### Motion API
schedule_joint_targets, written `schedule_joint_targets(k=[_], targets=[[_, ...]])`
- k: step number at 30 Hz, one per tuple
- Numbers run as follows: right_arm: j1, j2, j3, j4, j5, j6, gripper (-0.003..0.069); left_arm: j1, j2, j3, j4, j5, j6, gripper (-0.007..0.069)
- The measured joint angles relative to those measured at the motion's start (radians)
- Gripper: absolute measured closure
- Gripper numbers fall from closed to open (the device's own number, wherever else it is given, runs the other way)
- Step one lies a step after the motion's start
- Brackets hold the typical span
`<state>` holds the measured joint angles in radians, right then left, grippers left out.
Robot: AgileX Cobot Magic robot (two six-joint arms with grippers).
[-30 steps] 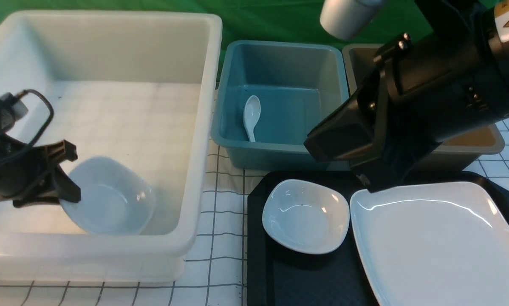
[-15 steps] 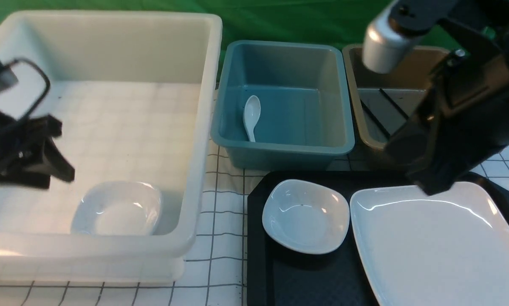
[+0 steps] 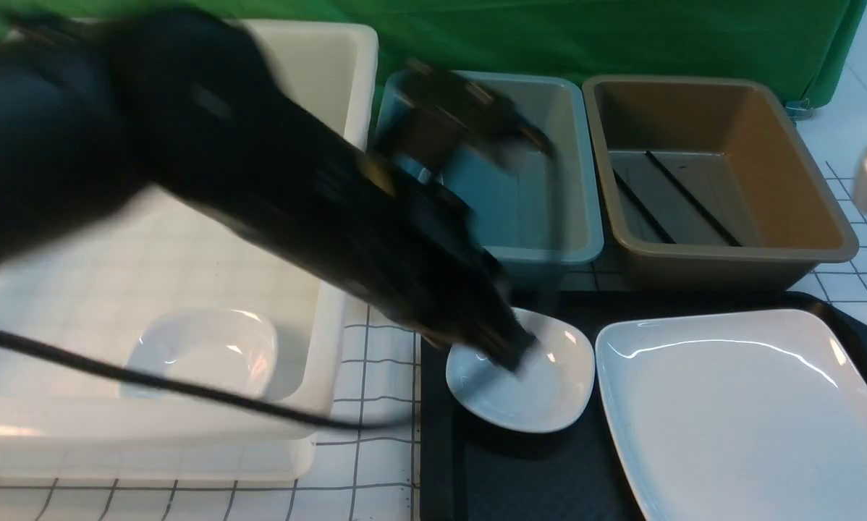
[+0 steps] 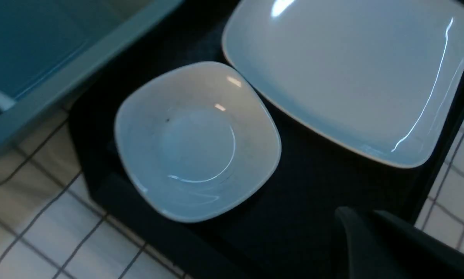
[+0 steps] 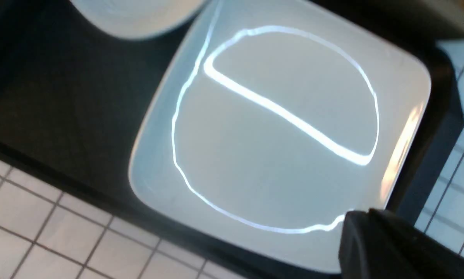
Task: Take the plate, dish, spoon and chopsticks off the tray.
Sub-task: Use the left arm to grab a small plate from the dinner plate
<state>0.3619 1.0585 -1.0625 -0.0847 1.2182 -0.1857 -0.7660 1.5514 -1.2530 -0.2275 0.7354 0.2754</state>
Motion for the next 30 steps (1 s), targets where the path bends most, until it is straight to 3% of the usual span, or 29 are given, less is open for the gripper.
schedule_joint_targets(k=[4,5,10,13,16,22,27,30], targets=[[-0.077,-0.057,0.078,0.055,0.005,-0.026,0.0662,-0.111,0.114,0.0,0.176,-0.085,-0.093,0.0415],[-0.101,-0.083,0.098,0.073,0.006,-0.037,0.0662,-0.134,0.163,0.0,0.244,-0.115,-0.129,0.0348],[-0.12,-0.168,0.108,0.097,0.006,-0.053,0.0662,-0.145,0.312,0.0,0.364,-0.2,-0.2,0.0137],[-0.121,-0.206,0.108,0.1,0.006,-0.054,0.0662,-0.145,0.374,0.0,0.422,-0.253,-0.203,0.0069],[-0.121,-0.228,0.108,0.101,0.006,-0.054,0.0662,-0.145,0.41,0.0,0.45,-0.305,-0.205,0.0053],[-0.121,-0.235,0.108,0.153,0.006,-0.062,0.0662,-0.14,0.45,0.0,0.467,-0.377,-0.206,0.0133],[-0.122,-0.235,0.108,0.253,-0.009,-0.159,0.0662,-0.137,0.458,0.0,0.464,-0.382,-0.206,0.0386],[-0.122,-0.235,0.108,0.337,-0.042,-0.215,0.0662,-0.136,0.451,-0.009,0.486,-0.387,-0.201,0.0493]])
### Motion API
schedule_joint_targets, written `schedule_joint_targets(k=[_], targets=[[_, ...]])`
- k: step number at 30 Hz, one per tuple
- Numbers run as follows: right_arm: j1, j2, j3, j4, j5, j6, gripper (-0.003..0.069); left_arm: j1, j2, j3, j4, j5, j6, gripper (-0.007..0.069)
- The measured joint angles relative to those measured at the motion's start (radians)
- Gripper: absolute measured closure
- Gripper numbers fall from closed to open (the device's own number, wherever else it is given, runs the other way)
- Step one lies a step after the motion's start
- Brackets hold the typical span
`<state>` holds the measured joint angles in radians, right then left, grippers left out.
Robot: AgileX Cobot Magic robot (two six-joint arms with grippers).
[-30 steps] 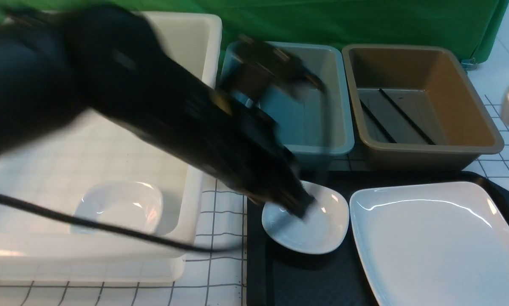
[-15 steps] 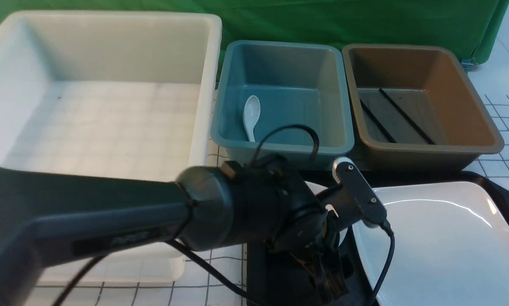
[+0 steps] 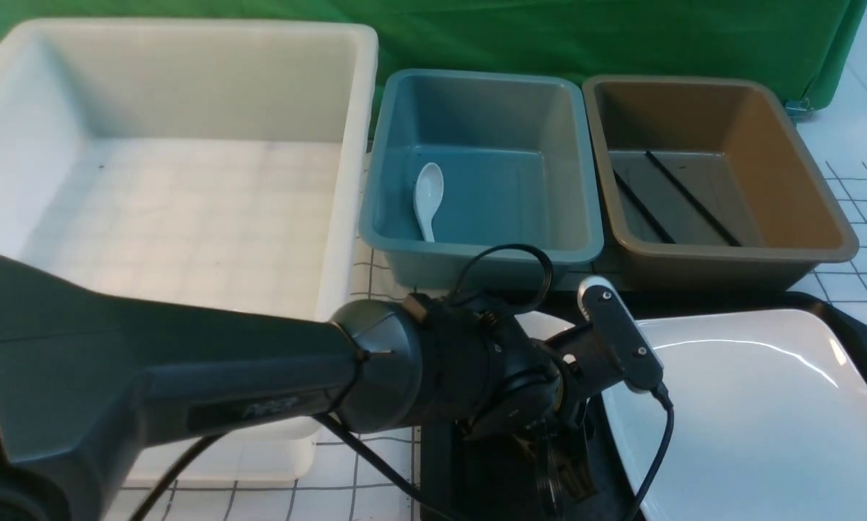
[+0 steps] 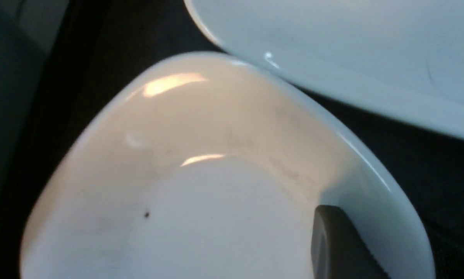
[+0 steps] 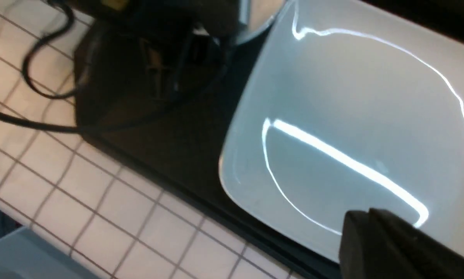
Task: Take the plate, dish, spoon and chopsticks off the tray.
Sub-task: Use the left arm to grab a small plate from the dinner plate, then use the left arm to put the small plate into the large storage box on the left
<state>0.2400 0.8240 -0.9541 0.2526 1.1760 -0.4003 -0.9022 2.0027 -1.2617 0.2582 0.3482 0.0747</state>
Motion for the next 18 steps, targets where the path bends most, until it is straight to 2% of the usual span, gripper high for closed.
schedule_joint_targets(k=[5,8,13,16,18], targets=[[0.0,0.0,0.0,0.069,-0.016,-0.046,0.0662,0.001,-0.024,-0.001,-0.012,0.032,0.001,0.0511],[0.0,0.0,0.0,0.077,-0.032,-0.049,0.0662,-0.002,-0.102,-0.001,-0.069,0.101,0.002,0.0575],[0.0,0.0,-0.015,0.097,-0.059,-0.049,0.0662,-0.009,-0.256,-0.024,-0.153,0.221,-0.004,0.0608],[0.0,0.0,-0.071,0.174,-0.093,-0.065,0.0662,-0.001,-0.401,-0.094,-0.153,0.307,-0.016,0.0609],[0.0,0.004,-0.109,0.251,-0.116,-0.093,0.0662,0.024,-0.481,-0.14,-0.153,0.34,-0.075,0.0609]])
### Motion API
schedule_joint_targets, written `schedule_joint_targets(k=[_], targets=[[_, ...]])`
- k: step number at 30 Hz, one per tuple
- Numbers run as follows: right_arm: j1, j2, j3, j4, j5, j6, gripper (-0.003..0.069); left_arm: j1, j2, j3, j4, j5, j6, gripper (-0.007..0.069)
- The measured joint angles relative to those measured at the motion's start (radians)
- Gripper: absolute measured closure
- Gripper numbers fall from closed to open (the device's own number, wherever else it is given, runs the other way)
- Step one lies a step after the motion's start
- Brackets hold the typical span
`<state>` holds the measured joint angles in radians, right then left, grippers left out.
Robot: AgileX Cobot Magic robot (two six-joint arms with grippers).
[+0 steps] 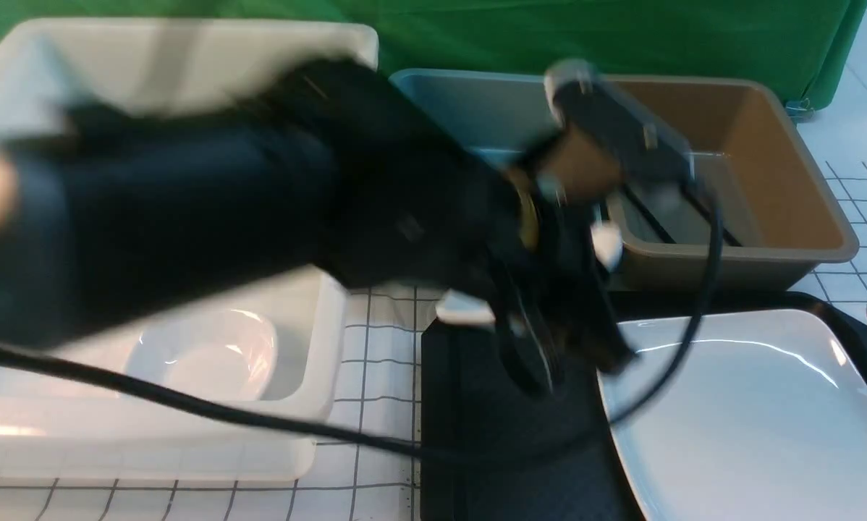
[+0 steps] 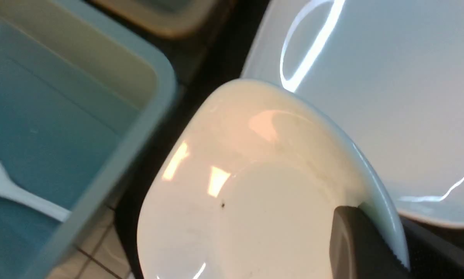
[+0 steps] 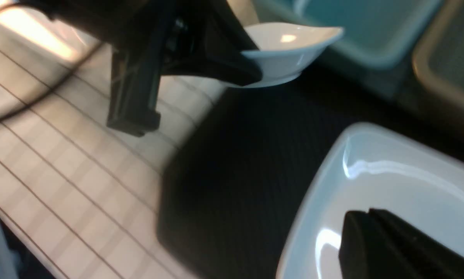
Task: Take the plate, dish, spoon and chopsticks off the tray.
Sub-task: Use the left arm to put the small plate into the large storage box on the left
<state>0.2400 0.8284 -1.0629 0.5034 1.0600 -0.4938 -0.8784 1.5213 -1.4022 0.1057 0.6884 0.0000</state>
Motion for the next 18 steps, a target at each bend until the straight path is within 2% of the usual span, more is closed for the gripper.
schedule_joint_targets(k=[2,3,5,6,8,12,15,18], targets=[[0.0,0.01,-0.03,0.07,-0.013,-0.039,0.0662,0.029,-0.051,-0.027,0.003,0.014,-0.018,0.0609],[0.001,0.035,-0.078,0.175,-0.016,-0.114,0.0662,0.086,-0.123,-0.052,0.032,0.032,-0.035,0.0609],[0.009,0.07,-0.111,0.262,-0.016,-0.158,0.0662,0.133,-0.162,-0.059,0.063,0.052,-0.04,0.0609],[0.033,0.12,-0.157,0.333,-0.018,-0.201,0.0662,0.206,-0.204,-0.06,0.105,0.101,-0.059,0.0609],[0.081,0.183,-0.21,0.37,-0.025,-0.221,0.0662,0.3,-0.221,-0.06,0.125,0.184,-0.063,0.0609],[0.231,0.325,-0.309,0.346,-0.047,-0.206,0.0662,0.479,-0.221,0.015,0.135,0.263,-0.046,0.0609],[0.351,0.43,-0.368,0.265,-0.086,-0.131,0.0661,0.594,-0.215,0.155,0.135,0.159,-0.028,0.0609],[0.42,0.5,-0.392,0.223,-0.121,-0.079,0.0659,0.644,-0.196,0.295,0.128,0.016,0.036,0.0609]])
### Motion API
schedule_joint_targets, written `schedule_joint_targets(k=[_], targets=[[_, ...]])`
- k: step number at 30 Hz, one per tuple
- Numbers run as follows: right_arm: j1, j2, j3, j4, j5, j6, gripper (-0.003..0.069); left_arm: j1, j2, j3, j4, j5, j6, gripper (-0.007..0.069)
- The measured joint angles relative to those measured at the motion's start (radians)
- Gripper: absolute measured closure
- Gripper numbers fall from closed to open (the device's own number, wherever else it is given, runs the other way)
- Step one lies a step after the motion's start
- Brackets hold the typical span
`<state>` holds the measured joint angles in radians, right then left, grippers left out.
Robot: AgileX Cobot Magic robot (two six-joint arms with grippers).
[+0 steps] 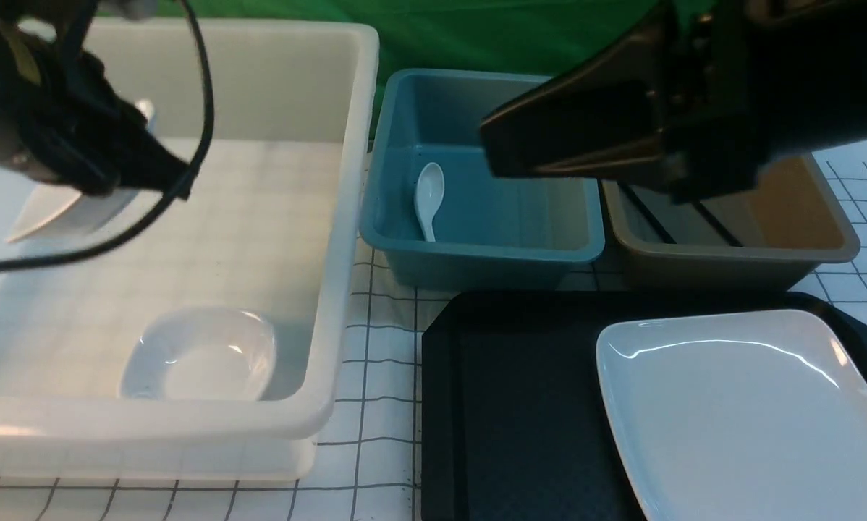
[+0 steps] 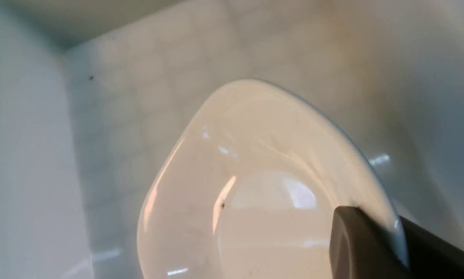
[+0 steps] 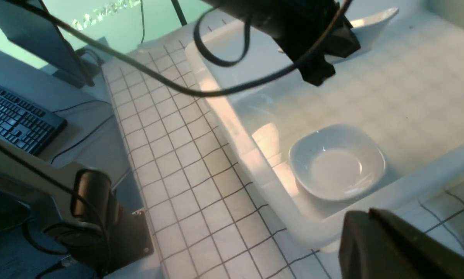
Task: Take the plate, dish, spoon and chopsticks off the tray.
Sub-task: Use the left arm to put the small plate into the large storage box on the left
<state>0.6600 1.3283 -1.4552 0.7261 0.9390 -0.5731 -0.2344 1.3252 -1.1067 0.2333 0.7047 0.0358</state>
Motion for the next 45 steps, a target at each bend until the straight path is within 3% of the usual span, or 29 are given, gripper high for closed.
schedule_joint_targets(k=[7,14,19,25,31,35,39,45], targets=[[0.031,0.063,-0.008,-0.041,-0.041,0.099,0.0659,-0.009,0.057,0.195,-0.08,-0.204,0.092,0.0609],[0.031,0.073,-0.008,-0.056,-0.084,0.129,0.0655,-0.014,0.113,0.229,-0.135,-0.232,0.131,0.0609],[0.031,0.073,-0.008,-0.057,-0.089,0.129,0.0648,-0.07,0.112,0.23,-0.171,-0.229,0.168,0.0584],[0.031,0.073,-0.008,-0.058,-0.079,0.129,0.0638,-0.088,0.112,0.26,-0.167,-0.272,0.17,0.0464],[0.031,0.073,-0.008,-0.059,-0.047,0.13,0.0627,-0.088,0.112,0.287,-0.142,-0.306,0.169,0.0269],[0.031,0.073,-0.008,-0.061,-0.021,0.13,0.062,-0.088,0.09,0.286,-0.127,-0.292,0.166,0.0204],[0.031,0.073,-0.008,-0.08,-0.01,0.13,0.0615,-0.088,0.028,0.267,-0.113,-0.263,0.166,0.0214],[0.031,0.073,-0.008,-0.102,-0.009,0.13,0.0608,-0.088,-0.081,0.254,-0.103,-0.243,0.166,0.0344]])
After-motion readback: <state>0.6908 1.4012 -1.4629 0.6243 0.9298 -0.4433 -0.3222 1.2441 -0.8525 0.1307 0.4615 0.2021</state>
